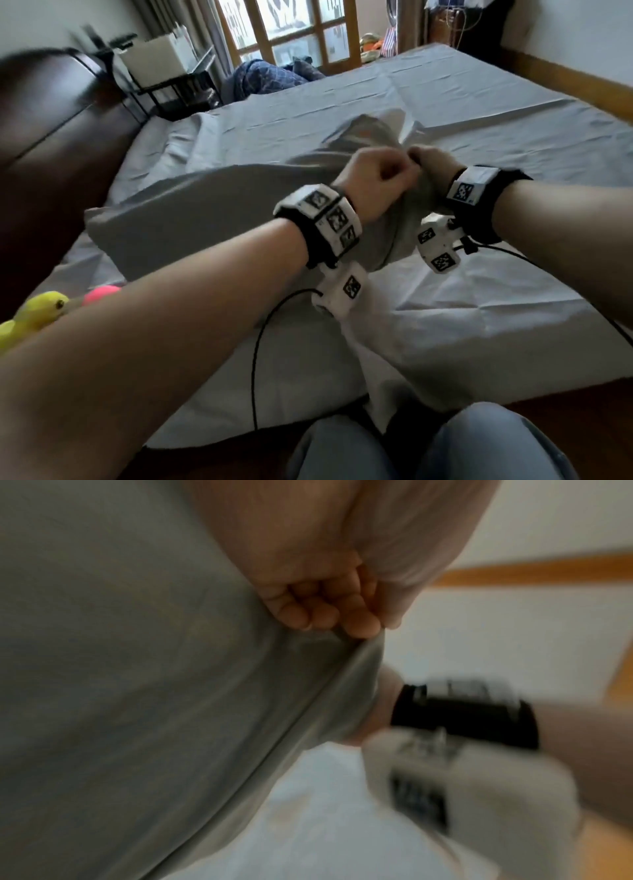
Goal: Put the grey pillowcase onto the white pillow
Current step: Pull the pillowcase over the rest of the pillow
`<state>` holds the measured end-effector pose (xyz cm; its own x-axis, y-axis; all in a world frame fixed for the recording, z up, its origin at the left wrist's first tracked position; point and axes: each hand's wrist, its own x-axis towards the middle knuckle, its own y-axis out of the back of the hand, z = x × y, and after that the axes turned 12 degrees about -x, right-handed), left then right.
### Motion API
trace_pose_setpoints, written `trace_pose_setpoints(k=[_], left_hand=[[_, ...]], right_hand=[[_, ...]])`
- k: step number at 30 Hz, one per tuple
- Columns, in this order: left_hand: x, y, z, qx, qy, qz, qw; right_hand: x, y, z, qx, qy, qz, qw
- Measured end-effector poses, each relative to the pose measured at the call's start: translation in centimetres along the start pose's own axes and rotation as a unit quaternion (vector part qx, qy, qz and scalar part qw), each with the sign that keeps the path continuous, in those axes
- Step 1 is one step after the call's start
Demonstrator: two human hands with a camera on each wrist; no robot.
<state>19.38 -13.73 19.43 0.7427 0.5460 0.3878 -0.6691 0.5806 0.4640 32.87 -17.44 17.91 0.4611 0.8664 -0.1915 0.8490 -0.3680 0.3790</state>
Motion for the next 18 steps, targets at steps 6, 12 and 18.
trace_pose_setpoints(k=[6,12,18], left_hand=[[-7.6,-6.2,-5.8,0.176,0.248,-0.27,0.914],[-5.0,-1.8,-1.8,0.151,0.349,-0.306,0.873],[-3.3,6.3,3.0,0.219,0.254,-0.099,0.937]], right_hand=[[-1.0,3.2,6.6,0.034,-0.176,-0.09,0.98],[-2.1,3.7,5.3,0.011,-0.189,-0.166,0.968],[-2.8,3.6,3.0,-0.133,-0.19,-0.067,0.97]])
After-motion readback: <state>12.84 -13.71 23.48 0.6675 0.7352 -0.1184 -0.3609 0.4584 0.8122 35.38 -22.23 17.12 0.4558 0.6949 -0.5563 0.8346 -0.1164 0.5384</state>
